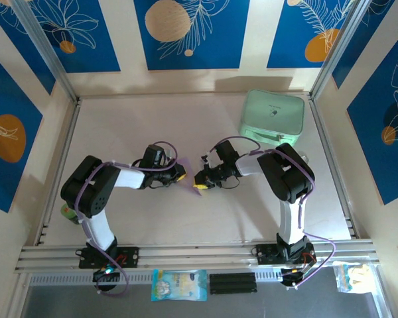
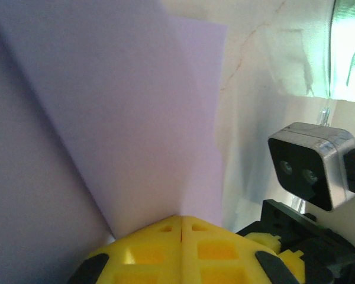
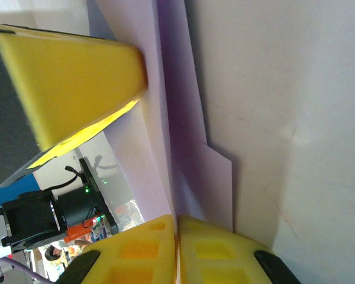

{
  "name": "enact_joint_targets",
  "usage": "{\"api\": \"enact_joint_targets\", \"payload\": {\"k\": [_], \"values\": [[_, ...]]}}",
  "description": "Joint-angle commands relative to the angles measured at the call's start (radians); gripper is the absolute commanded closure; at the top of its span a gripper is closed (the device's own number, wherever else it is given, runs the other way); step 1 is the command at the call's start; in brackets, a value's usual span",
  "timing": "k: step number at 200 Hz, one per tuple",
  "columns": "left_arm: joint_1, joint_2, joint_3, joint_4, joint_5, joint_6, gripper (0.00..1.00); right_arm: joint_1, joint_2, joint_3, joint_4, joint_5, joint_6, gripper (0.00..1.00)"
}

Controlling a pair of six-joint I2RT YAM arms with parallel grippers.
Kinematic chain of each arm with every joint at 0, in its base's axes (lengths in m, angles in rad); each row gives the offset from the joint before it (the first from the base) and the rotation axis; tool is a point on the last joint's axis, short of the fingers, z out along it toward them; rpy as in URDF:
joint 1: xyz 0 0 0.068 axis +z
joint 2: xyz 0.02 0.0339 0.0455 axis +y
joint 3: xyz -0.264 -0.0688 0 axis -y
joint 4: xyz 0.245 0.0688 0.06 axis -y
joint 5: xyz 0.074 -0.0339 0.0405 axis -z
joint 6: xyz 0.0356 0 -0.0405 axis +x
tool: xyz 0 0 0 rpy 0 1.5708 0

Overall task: Fold a paper plane with a square sheet of paper (pick it up from the middle)
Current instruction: Fourth fold the wing at the center of the table.

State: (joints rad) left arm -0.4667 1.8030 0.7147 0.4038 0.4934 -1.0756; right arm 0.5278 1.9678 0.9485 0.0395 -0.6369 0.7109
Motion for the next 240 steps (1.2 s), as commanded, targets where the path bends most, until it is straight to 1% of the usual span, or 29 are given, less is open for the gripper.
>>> {"api": "enact_joint_targets", "payload": {"k": [1,40,103,131,184,240], "values": [[0.01,0.024,0.02,-0.015,0.005,0.016,0.93,-0.015,0.045,-0.001,-0.097,0.056,-0.001,0.88],[0.01,0.03,0.013,-0.003,0.007,0.013,0.93,-0.014,0.021,0.008,-0.118,0.052,0.001,0.86],[0.012,0.033,0.002,0.006,0.008,0.01,0.93,-0.005,-0.039,0.045,-0.189,0.004,-0.012,0.8],[0.011,0.035,-0.001,0.012,0.01,0.008,0.92,-0.003,-0.059,0.043,-0.209,-0.015,-0.02,0.8],[0.012,0.033,-0.006,0.013,0.01,0.006,0.92,0.001,-0.085,0.02,-0.23,-0.006,-0.025,0.8],[0.011,0.033,-0.006,0.01,0.011,0.004,0.91,0.006,-0.029,0.018,-0.24,0.025,-0.036,0.82]]}}
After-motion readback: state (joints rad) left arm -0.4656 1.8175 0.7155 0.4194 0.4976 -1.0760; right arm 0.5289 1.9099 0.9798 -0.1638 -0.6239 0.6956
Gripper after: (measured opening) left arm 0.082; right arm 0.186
